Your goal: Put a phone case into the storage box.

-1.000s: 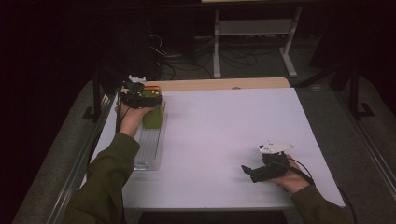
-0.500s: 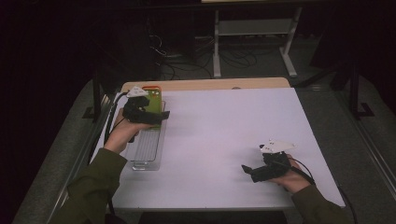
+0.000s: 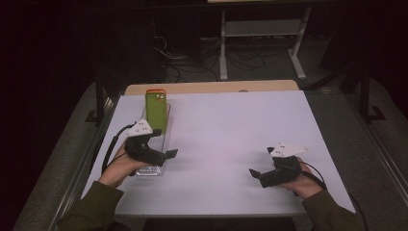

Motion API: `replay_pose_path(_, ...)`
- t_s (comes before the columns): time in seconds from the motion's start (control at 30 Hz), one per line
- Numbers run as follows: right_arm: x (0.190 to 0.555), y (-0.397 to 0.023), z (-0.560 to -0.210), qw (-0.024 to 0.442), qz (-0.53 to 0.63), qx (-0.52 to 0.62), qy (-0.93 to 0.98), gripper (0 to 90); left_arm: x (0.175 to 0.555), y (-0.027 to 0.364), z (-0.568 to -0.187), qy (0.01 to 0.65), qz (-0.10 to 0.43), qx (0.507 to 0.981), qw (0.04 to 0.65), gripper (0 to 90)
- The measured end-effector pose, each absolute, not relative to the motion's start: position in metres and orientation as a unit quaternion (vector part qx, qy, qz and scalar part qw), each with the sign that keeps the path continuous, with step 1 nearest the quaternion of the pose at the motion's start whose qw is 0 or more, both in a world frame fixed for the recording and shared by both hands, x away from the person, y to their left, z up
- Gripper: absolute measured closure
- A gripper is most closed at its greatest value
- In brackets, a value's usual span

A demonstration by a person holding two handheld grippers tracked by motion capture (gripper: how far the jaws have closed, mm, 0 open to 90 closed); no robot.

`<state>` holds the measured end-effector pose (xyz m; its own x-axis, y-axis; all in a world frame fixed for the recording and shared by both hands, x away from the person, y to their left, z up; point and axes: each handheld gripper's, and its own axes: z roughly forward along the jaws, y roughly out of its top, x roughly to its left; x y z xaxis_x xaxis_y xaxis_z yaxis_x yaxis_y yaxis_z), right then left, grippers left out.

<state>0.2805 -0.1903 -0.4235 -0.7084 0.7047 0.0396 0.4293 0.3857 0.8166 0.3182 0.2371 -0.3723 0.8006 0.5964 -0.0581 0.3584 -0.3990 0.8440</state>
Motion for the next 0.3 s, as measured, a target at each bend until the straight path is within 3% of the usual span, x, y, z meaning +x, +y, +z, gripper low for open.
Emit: replay_pose_path(0.3,0.279,-0.191,-0.416,0.165,0.449,0.334,0.812,0.0,0.307,0.24,-0.391,0.283,0.117,0.837,0.453,0.8)
